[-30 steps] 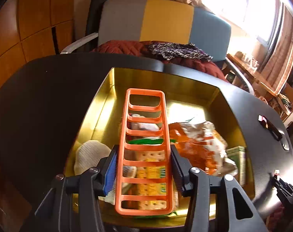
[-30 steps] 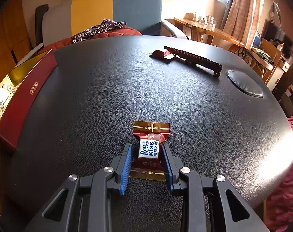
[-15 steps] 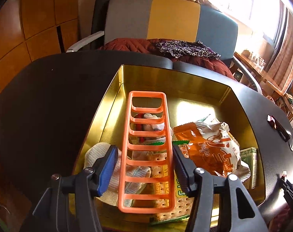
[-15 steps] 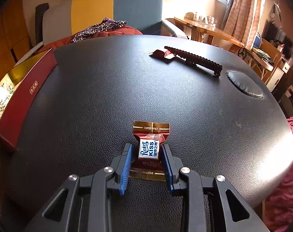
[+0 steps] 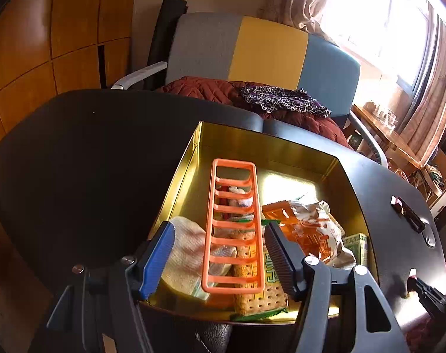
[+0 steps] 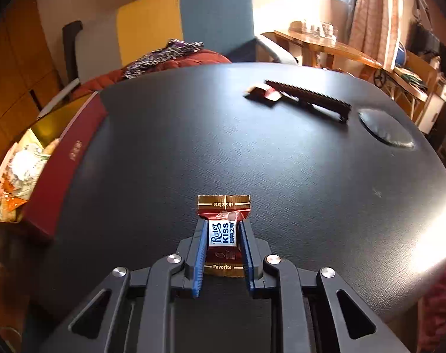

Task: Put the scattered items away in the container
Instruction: 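Carry the Ritter KISS chocolate into the tray and open the right gripper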

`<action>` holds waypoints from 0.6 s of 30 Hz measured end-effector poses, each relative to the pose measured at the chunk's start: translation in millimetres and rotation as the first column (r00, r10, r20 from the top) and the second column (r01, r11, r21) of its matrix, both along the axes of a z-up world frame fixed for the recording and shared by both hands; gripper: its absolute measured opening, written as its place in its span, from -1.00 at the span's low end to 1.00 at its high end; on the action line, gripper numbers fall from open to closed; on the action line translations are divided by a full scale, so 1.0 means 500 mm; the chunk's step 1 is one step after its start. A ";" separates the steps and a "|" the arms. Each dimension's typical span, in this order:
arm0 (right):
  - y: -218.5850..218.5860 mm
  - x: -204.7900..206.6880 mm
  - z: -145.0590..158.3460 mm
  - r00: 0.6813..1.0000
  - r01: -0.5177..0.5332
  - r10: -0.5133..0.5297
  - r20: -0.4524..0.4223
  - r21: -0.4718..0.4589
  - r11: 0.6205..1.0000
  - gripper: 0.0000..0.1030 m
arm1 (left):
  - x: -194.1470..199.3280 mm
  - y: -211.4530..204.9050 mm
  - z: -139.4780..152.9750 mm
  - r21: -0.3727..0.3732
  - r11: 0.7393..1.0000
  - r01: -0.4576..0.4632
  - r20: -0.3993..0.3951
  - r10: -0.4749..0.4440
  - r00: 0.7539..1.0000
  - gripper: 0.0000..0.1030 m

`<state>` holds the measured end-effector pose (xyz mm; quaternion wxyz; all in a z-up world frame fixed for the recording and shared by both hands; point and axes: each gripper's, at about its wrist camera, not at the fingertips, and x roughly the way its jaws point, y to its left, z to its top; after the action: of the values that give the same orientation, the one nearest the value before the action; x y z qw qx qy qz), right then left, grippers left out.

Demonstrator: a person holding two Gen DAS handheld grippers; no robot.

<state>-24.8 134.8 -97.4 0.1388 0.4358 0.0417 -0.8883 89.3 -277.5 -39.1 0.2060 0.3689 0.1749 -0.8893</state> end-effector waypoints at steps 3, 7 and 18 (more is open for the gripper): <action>-0.049 0.005 0.014 0.998 -0.050 0.052 -0.035 0.048 0.998 -0.58 | 0.016 0.000 -0.004 0.015 1.000 -0.008 -0.006 0.008 1.000 0.26; -0.093 0.005 0.047 0.994 -0.098 0.098 -0.049 -0.003 0.995 -0.58 | 0.045 0.002 -0.007 0.032 0.999 -0.019 -0.025 0.020 0.999 0.26; -0.359 0.029 0.146 0.918 -0.394 0.381 -0.114 -0.144 0.908 -0.58 | 0.078 0.036 -0.029 0.065 0.998 0.013 -0.031 -0.011 0.999 0.26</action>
<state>-10.5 -44.6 -24.2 0.3460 0.3687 0.0599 -0.8607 128.1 -259.3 -53.4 0.1857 0.3628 0.2048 -0.8899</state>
